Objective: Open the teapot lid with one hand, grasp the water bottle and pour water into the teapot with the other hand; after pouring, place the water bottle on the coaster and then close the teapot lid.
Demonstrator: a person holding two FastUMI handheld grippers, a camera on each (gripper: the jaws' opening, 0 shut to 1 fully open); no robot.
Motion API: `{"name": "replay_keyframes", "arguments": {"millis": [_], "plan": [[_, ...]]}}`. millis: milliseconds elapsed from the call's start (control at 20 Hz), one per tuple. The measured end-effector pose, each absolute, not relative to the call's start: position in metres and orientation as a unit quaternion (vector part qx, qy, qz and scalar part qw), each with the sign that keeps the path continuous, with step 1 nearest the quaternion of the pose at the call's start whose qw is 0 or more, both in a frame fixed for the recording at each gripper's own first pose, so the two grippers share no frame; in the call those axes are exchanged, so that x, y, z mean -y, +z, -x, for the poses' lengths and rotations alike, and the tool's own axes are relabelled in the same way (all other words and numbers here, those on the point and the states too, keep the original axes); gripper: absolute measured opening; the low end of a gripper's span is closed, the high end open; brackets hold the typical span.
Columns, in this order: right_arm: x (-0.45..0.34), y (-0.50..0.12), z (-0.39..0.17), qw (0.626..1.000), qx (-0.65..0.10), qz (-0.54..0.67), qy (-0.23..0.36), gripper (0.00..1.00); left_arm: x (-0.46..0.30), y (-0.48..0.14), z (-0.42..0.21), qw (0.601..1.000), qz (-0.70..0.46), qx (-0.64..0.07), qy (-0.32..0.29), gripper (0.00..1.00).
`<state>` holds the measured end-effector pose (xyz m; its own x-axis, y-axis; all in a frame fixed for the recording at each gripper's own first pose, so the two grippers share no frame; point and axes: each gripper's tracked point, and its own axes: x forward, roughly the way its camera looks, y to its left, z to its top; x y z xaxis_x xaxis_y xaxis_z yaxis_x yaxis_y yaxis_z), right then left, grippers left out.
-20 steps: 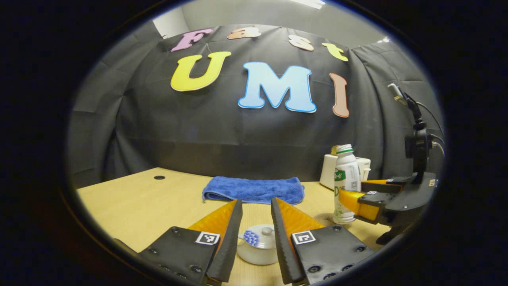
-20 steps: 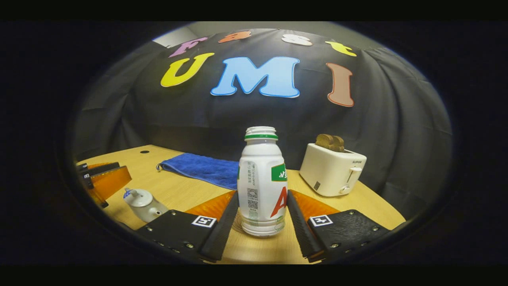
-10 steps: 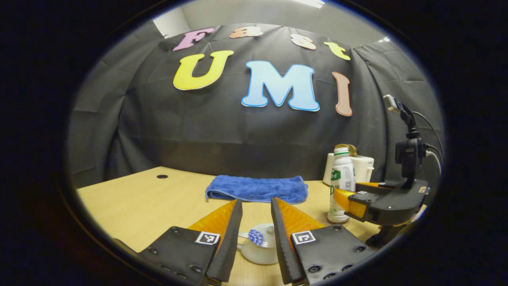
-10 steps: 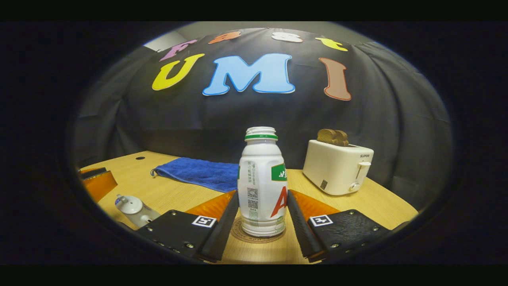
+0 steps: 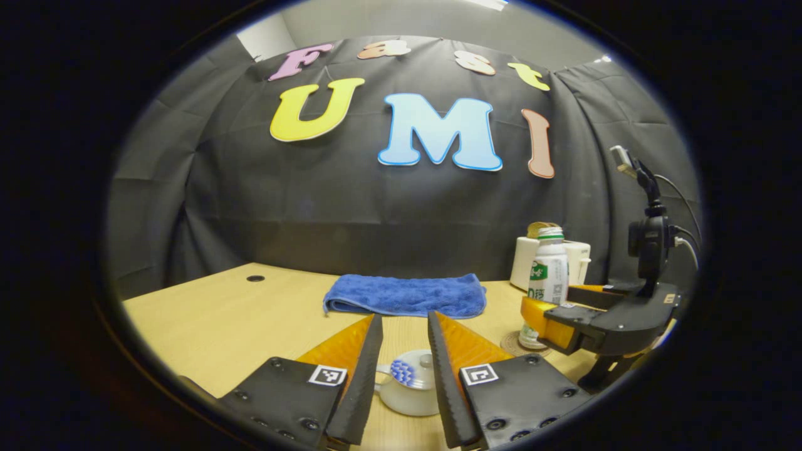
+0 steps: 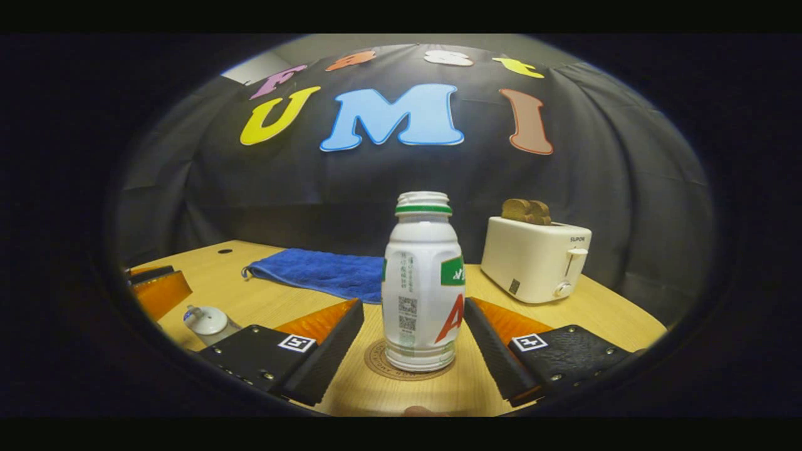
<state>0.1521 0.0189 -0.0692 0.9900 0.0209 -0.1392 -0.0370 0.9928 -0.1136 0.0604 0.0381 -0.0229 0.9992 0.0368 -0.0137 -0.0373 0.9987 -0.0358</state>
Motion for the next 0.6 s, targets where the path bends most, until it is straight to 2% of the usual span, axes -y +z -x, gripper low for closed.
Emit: {"name": "replay_keyframes", "arguments": {"millis": [100,150,600], "plan": [[-0.016,-0.06,-0.15,0.997,-0.053,0.063,0.008,0.98,-0.038,-0.024,-0.061,1.0,0.018,-0.009,0.019,0.52],[-0.015,-0.055,-0.149,0.997,-0.046,0.064,0.007,0.98,-0.038,-0.024,-0.061,1.0,0.018,-0.01,0.018,0.55],[-0.014,-0.046,-0.146,0.998,-0.029,0.061,0.009,0.98,-0.038,-0.026,-0.061,1.0,0.013,-0.011,0.019,0.55]]}}
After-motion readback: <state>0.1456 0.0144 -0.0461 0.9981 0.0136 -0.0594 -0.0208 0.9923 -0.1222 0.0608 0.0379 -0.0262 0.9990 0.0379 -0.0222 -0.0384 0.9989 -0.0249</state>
